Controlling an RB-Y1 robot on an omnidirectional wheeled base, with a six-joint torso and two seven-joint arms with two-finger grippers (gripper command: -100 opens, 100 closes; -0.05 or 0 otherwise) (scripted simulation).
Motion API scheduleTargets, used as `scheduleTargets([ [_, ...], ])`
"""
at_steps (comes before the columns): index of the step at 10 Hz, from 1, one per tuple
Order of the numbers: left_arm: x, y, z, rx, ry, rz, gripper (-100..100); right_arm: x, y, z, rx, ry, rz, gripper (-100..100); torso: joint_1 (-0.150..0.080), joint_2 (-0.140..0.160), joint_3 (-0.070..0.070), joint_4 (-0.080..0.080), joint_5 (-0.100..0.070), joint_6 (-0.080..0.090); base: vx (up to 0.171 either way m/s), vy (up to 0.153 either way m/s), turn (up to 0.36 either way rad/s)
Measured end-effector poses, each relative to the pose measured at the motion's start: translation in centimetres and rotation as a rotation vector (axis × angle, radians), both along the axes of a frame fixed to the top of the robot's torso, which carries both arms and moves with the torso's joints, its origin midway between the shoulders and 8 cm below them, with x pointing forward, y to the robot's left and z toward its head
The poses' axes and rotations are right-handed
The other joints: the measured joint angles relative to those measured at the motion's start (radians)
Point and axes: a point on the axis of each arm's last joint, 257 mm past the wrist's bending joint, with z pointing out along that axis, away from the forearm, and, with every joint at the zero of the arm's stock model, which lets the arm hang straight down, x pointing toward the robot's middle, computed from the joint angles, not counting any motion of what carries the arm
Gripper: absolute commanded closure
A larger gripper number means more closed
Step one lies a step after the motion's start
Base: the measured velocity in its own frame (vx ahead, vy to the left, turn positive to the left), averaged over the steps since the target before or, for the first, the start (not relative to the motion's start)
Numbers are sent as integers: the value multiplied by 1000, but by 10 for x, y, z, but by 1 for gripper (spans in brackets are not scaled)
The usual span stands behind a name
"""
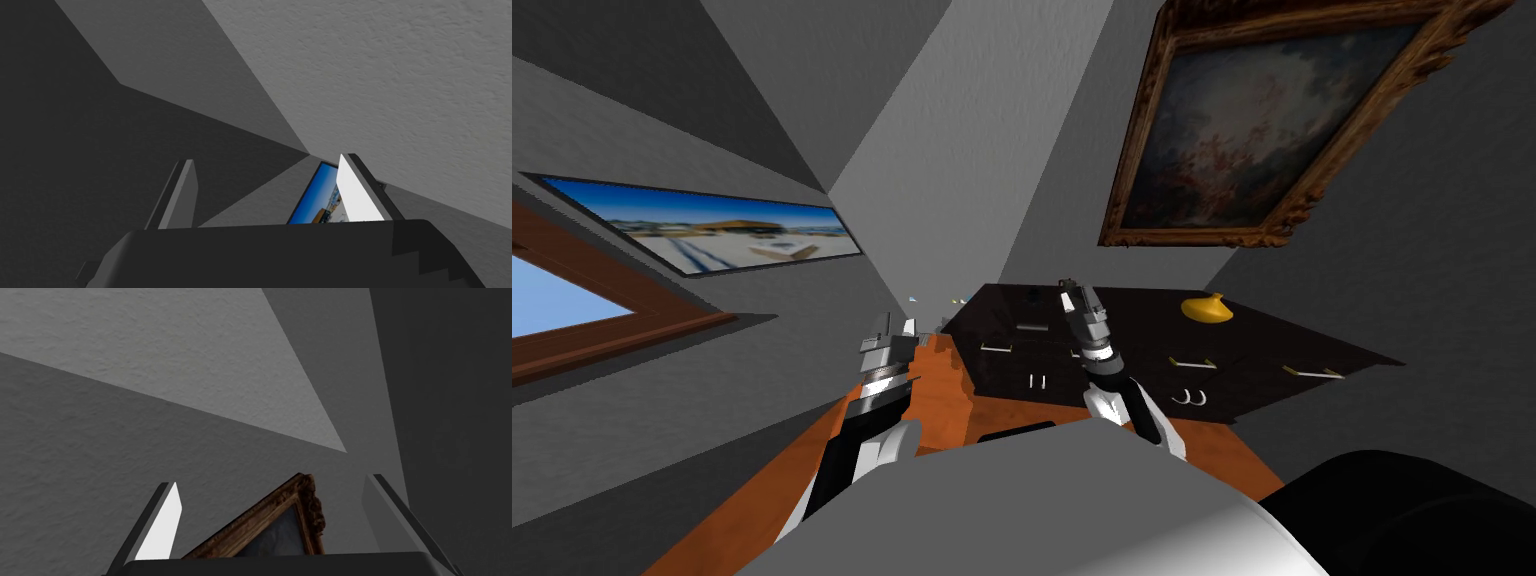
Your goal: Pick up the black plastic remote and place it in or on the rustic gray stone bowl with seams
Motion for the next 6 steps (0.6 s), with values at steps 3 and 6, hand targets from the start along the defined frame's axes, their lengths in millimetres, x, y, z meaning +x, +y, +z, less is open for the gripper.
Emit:
scheduleTargets([
  [3, 0, 0, 0, 0, 0, 0, 0, -1, 20, -18, -60, 24, 73, -100, -1, 0, 0, 0, 0, 0, -74, 90, 7],
  [6, 0, 0, 0, 0, 0, 0, 0, -3, 43, -42, -134, 63, 152, -100, 1, 0, 0, 0, 0, 0, -60, 99, 15],
])
